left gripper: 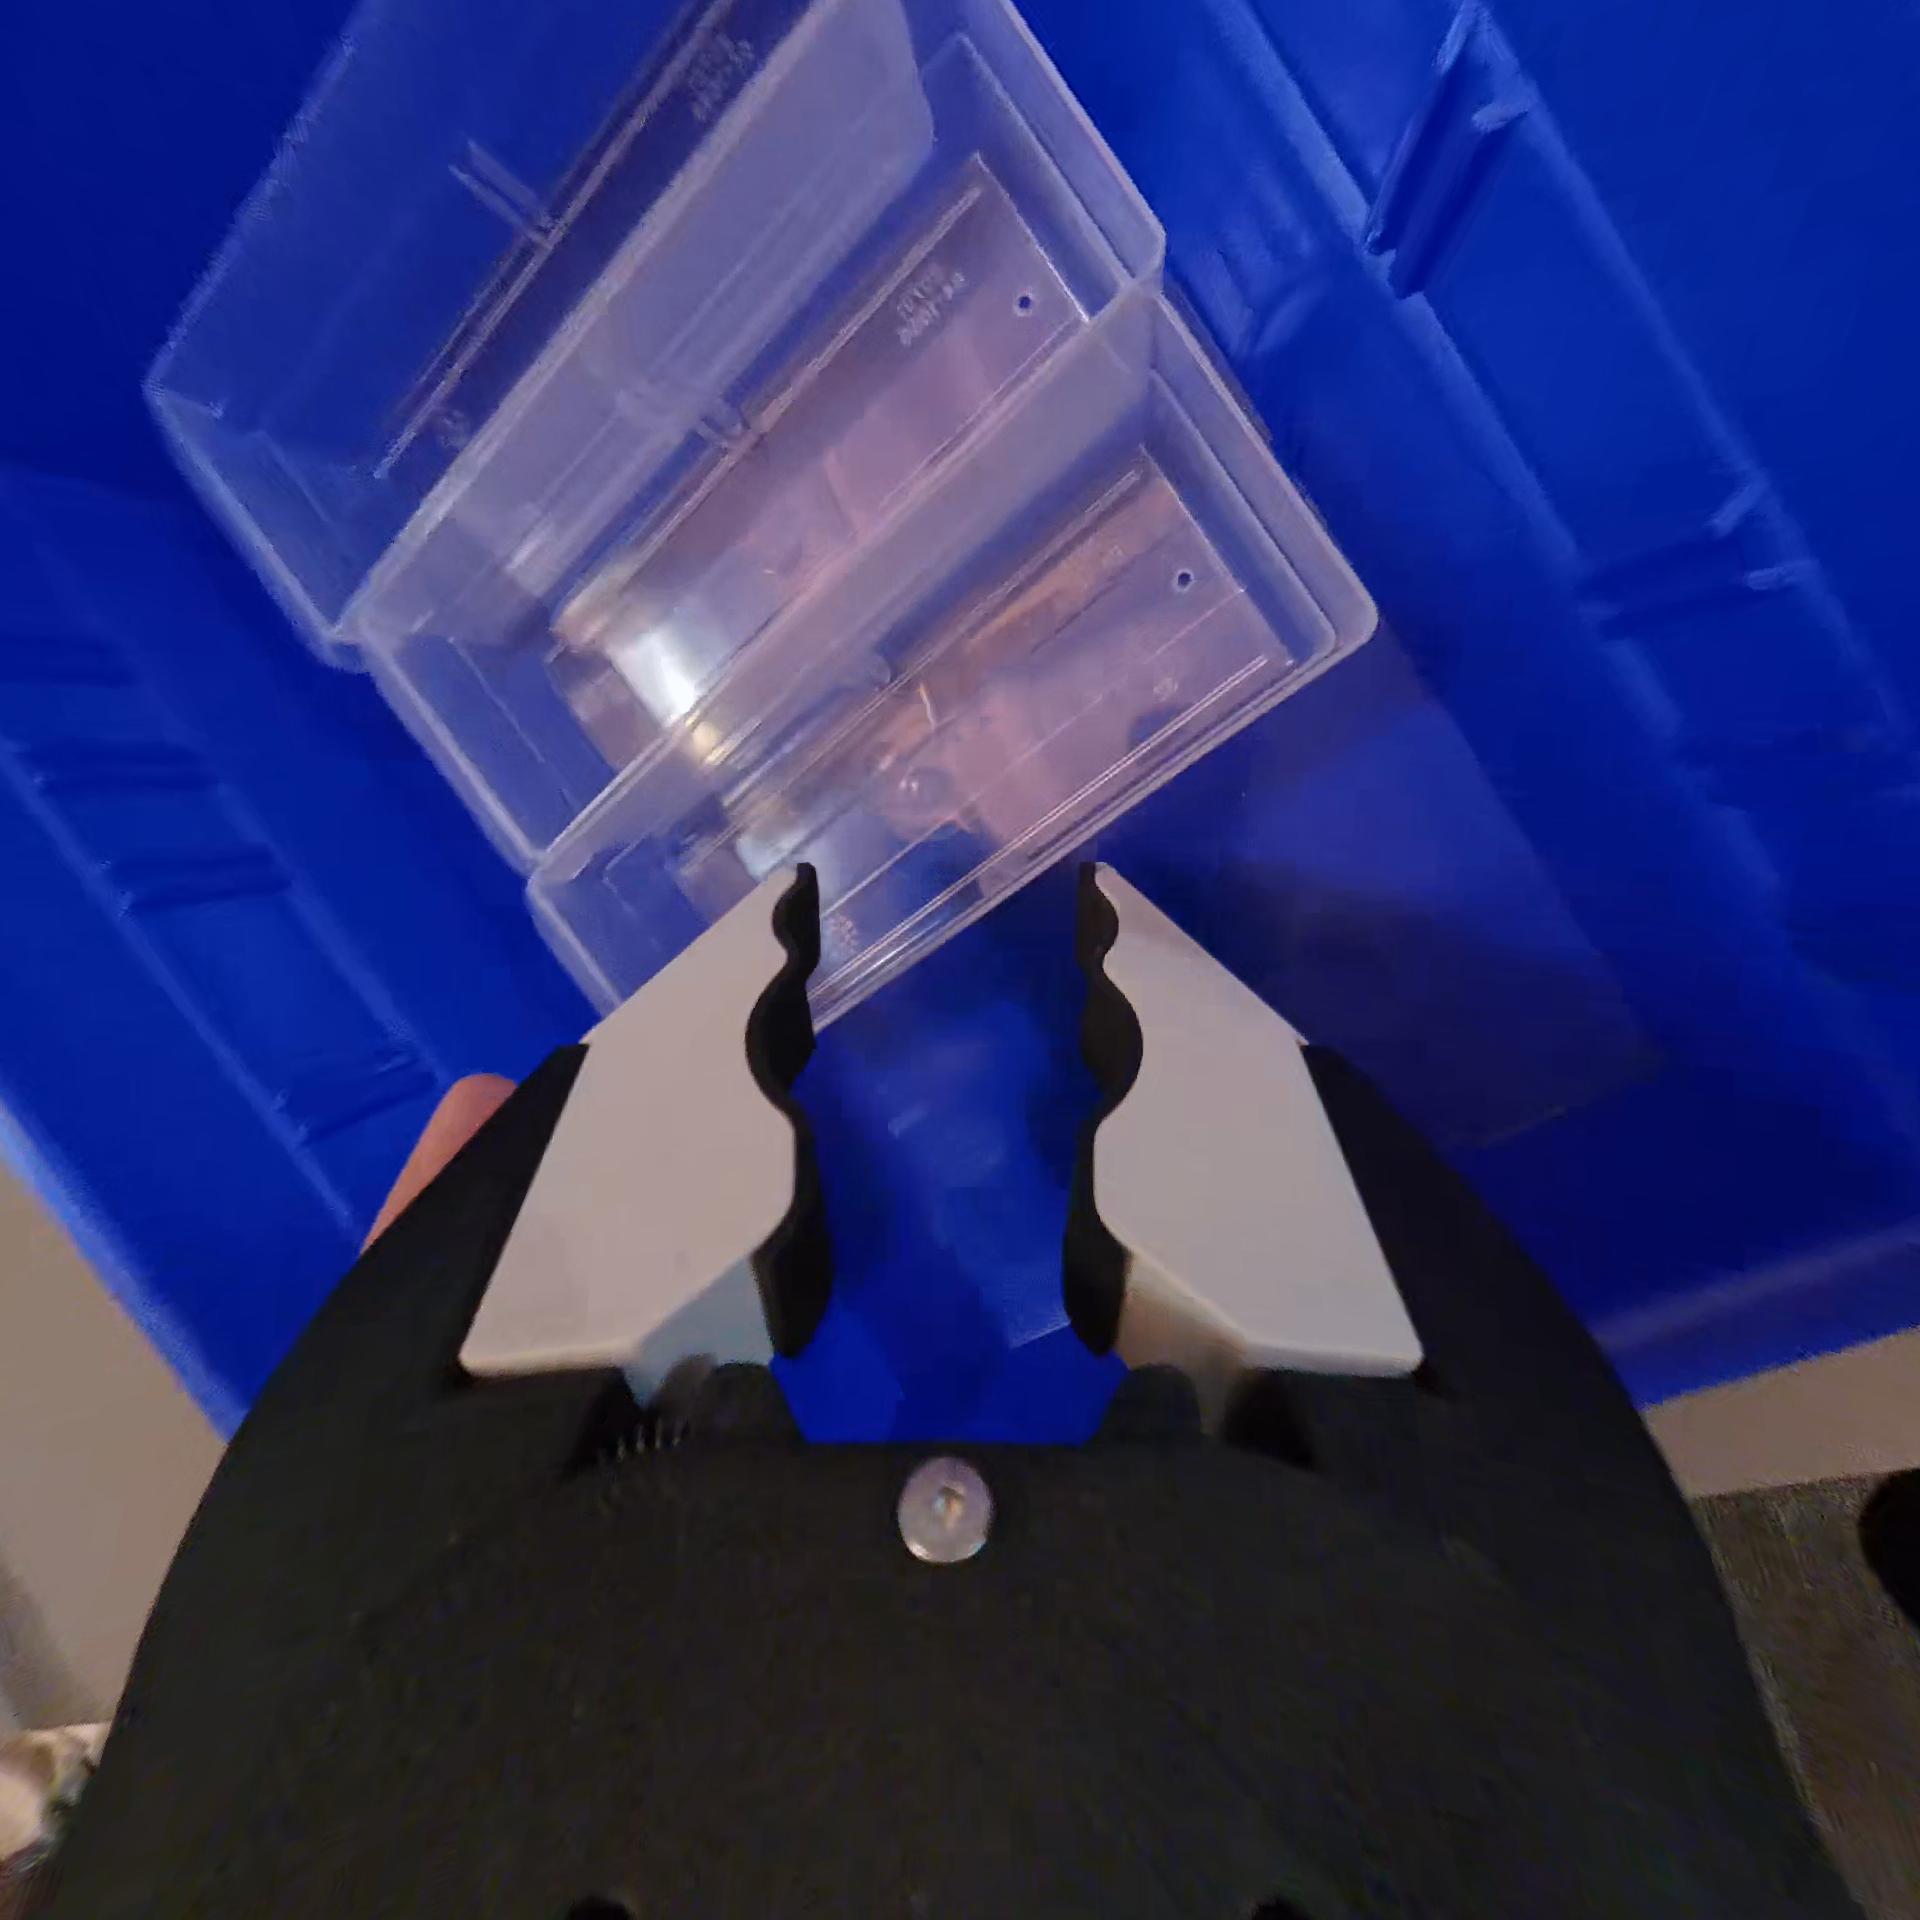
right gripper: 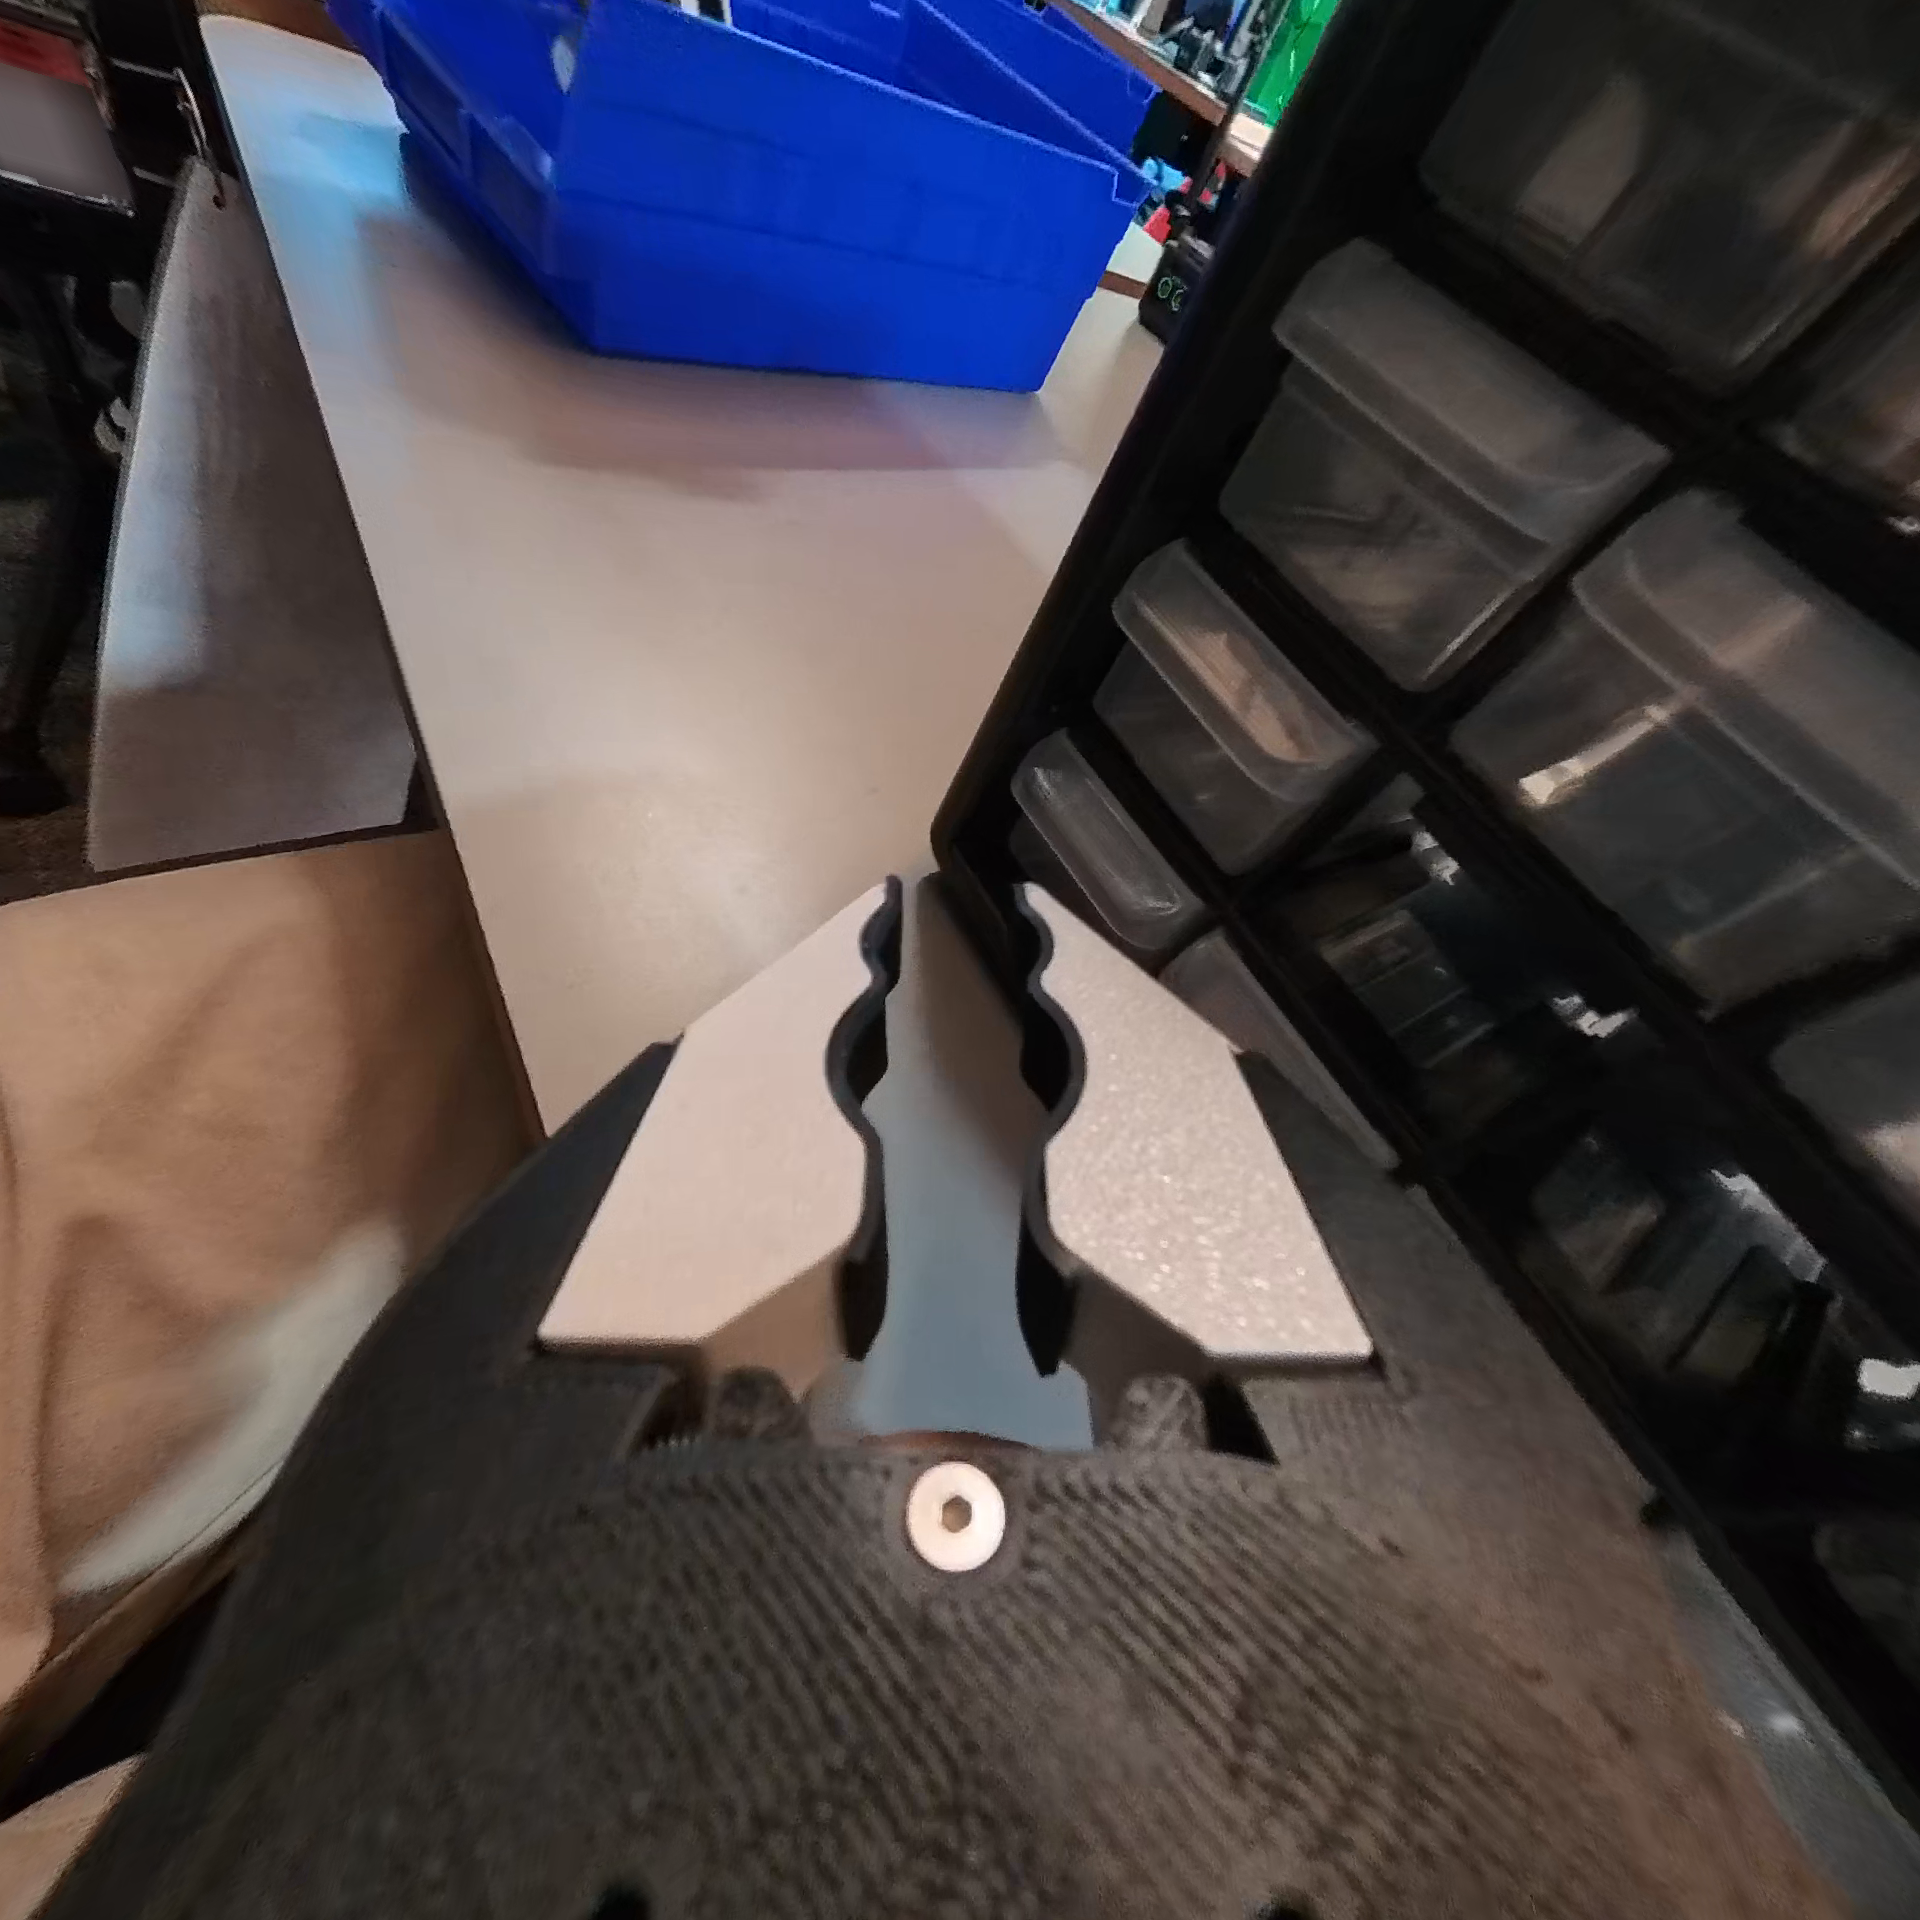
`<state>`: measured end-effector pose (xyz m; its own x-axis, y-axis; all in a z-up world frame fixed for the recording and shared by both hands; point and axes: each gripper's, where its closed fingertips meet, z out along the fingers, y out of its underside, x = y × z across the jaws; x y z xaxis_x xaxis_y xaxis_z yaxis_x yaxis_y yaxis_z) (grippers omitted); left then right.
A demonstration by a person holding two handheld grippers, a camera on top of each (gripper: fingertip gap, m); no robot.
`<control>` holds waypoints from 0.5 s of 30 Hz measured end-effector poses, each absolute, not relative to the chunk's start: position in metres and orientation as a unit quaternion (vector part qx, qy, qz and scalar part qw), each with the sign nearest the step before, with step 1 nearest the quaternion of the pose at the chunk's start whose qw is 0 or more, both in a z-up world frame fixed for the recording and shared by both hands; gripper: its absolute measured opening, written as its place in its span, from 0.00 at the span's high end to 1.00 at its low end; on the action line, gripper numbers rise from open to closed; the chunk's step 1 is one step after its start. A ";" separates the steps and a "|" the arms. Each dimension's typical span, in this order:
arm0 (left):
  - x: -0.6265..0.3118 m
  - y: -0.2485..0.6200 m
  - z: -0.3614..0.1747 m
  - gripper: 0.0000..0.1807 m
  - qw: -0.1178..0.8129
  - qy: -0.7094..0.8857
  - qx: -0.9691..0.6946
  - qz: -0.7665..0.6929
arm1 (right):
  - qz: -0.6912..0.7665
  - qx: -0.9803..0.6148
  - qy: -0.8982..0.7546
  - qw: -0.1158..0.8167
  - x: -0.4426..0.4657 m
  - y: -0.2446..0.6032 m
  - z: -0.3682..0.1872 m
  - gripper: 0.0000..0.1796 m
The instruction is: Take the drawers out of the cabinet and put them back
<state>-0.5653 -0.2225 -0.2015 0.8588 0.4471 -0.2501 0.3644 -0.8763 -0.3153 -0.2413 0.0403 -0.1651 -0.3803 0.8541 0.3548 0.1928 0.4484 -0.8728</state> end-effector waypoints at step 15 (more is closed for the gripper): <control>-0.534 -0.210 -0.163 0.73 0.150 -0.209 -0.966 0.021 | 0.389 -0.357 -0.740 0.416 -0.242 0.039 -0.167 0.90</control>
<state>-0.5340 -0.2098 -0.1634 0.9119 0.4098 0.0219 0.3972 -0.8680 -0.2981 -0.2415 0.0388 -0.1671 -0.3989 0.8521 0.3388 0.2038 0.4426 -0.8732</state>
